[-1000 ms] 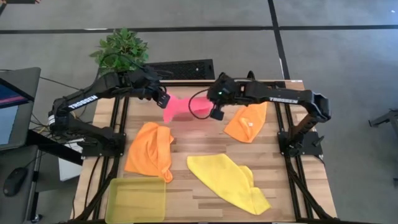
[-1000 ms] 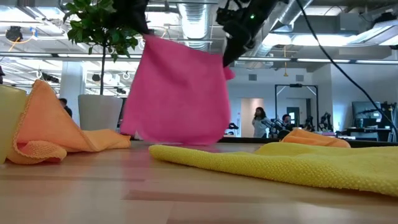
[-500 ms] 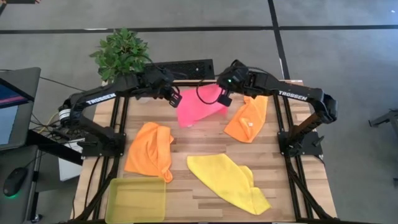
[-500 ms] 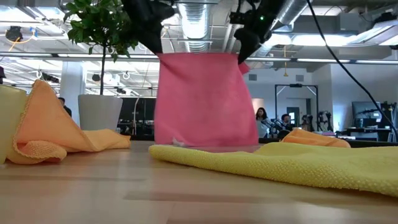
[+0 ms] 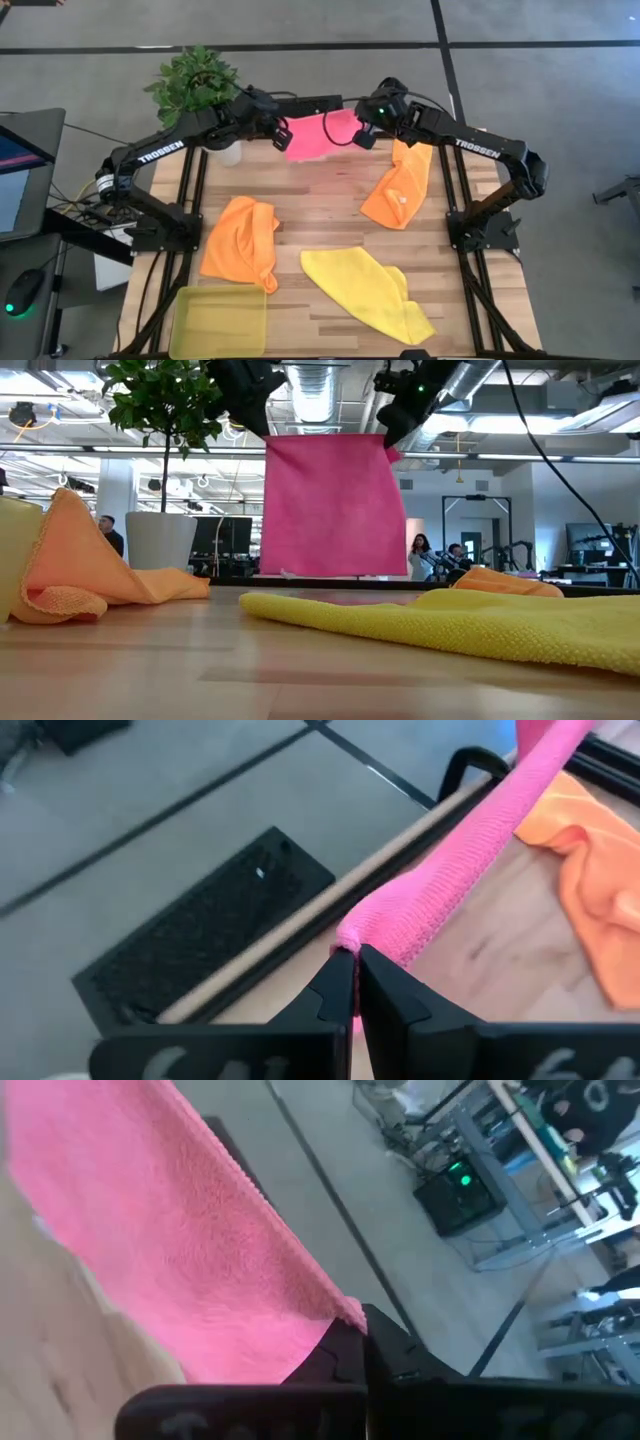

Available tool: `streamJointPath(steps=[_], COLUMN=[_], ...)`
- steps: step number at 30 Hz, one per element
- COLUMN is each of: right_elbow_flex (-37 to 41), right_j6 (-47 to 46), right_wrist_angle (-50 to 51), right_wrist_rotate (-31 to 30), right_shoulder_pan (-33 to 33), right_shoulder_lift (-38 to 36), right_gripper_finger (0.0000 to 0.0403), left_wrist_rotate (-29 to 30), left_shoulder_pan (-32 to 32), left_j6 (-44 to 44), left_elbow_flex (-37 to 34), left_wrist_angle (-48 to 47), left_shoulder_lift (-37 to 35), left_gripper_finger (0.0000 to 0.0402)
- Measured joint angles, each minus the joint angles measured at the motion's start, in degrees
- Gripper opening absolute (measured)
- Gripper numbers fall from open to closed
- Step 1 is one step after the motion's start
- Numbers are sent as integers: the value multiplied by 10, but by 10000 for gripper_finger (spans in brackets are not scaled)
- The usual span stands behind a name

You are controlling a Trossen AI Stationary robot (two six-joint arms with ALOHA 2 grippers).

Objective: Fold microfiber towels
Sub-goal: Fold the pink microfiber towel

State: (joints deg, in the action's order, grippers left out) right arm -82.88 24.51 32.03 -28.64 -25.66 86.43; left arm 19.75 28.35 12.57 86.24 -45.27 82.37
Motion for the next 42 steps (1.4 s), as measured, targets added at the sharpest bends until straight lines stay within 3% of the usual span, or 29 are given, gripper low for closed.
streamJointPath(steps=[9, 28, 42], right_elbow_flex=[10, 53, 63], right_j6=[-9, -92, -171], right_wrist_angle=[18, 132, 151], right_wrist_rotate=[22, 37, 201], right_shoulder_pan=[3, 106, 158], right_shoulder_lift=[0, 1, 19], right_gripper_finger=[1, 1, 1], left_wrist_rotate=[-7, -20, -63], left_shoulder_pan=[11, -102, -200], left_j6=[-24, 45, 152], left_elbow_flex=[-2, -3, -3], left_wrist_angle=[-32, -137, -219], left_shoulder_lift=[2, 6, 60], left_gripper_finger=[0, 0, 0])
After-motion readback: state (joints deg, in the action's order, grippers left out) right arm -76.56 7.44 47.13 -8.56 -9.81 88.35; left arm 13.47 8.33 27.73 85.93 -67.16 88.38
